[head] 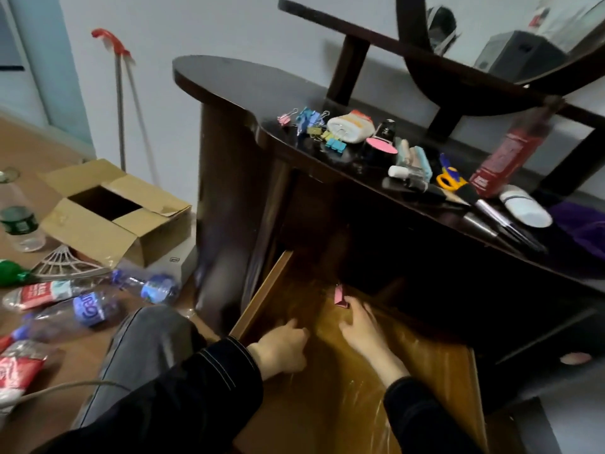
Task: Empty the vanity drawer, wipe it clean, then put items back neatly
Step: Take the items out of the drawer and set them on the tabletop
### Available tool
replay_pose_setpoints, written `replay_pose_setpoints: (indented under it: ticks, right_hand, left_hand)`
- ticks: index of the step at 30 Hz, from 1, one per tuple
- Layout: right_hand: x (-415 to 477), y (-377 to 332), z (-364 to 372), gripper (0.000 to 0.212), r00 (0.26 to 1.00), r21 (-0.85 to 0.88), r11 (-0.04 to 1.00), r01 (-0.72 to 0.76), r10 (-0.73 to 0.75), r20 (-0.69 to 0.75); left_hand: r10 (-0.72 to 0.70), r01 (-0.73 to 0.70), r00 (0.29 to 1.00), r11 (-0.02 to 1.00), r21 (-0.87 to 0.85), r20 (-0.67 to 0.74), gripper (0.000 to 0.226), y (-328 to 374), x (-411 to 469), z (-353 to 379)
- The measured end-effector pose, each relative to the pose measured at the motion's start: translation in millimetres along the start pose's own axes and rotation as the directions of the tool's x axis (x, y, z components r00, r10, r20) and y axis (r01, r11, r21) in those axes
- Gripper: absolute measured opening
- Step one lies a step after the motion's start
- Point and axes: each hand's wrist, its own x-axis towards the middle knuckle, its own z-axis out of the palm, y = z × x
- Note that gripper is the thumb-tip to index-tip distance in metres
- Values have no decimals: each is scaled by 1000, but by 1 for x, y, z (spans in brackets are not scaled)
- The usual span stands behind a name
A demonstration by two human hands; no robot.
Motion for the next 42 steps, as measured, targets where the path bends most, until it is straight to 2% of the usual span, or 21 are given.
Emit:
replay_pose_setpoints:
  ticks: [2, 7, 9, 12, 16, 19, 21, 24, 27, 31, 33, 35, 37, 38, 39, 40, 42]
  right_hand:
    - [25, -13, 9, 59, 1000, -34, 999, -2, 2, -2]
    - [52, -32, 19, 29, 999, -72, 997, -13, 9, -54]
    - [52, -32, 20, 30, 995, -170, 985, 18, -34, -92]
    - [43, -23, 20, 43, 990, -269, 960, 72, -102, -98]
    - [23, -4, 16, 19, 984, -333, 936, 114, -154, -95]
    - [-4, 14, 18, 21, 972, -376, 909, 182, -223, -69]
    - [-24, 22, 16, 18, 980, -342, 926, 162, -191, -51]
    - [-55, 31, 3, 18, 996, -198, 977, 77, -86, -36]
    - [-95, 26, -23, 14, 993, 23, 997, 73, -70, -97]
    - [-143, -7, -74, 10, 946, 193, 946, 260, -210, -245]
    - [-159, -32, -113, 12, 893, 276, 877, 392, -291, -343]
    - [-167, -56, -153, 20, 843, 370, 795, 481, -302, -445]
    - [-168, -74, -190, 23, 796, 411, 736, 538, -283, -535]
    - [-165, -81, -208, 21, 775, 413, 720, 557, -272, -570]
    - [-161, -85, -224, 19, 759, 415, 712, 567, -254, -599]
    - [-156, -87, -238, 17, 747, 424, 706, 567, -224, -625]
    - [-143, -82, -264, 14, 732, 444, 715, 540, -138, -667]
  left_hand:
    - [6, -6, 1000, 999, 52, 11, 57, 1, -1, 2]
    - [14, -15, 1000, 992, 122, 11, 55, 4, -5, 1]
    - [17, -17, 1000, 992, 122, 0, 51, 7, -6, -2]
    - [42, -38, 999, 991, 131, -25, 48, 9, -8, -6]
    - [73, -65, 996, 987, 147, -50, 43, 10, -8, -9]
    - [96, -88, 994, 985, 147, -51, 38, 11, -12, -11]
    - [127, -118, 990, 985, 124, -67, 32, 9, -17, -14]
    - [237, -224, 958, 970, 95, -163, 27, 6, -34, -26]
    - [350, -343, 870, 936, 83, -347, 27, 4, -60, -44]
    - [380, -434, 695, 899, 66, -610, 25, 6, -98, -67]
    - [396, -496, 550, 863, 94, -735, 26, 19, -115, -86]
    - [436, -536, 367, 821, 196, -822, 25, 38, -127, -111]
    - [472, -521, 217, 796, 307, -855, 28, 61, -133, -139]
    - [490, -500, 166, 790, 356, -856, 31, 73, -133, -153]
    - [510, -475, 141, 787, 394, -848, 35, 83, -131, -164]
    - [532, -448, 146, 787, 424, -834, 38, 92, -128, -173]
    - [564, -395, 220, 798, 456, -796, 43, 105, -118, -182]
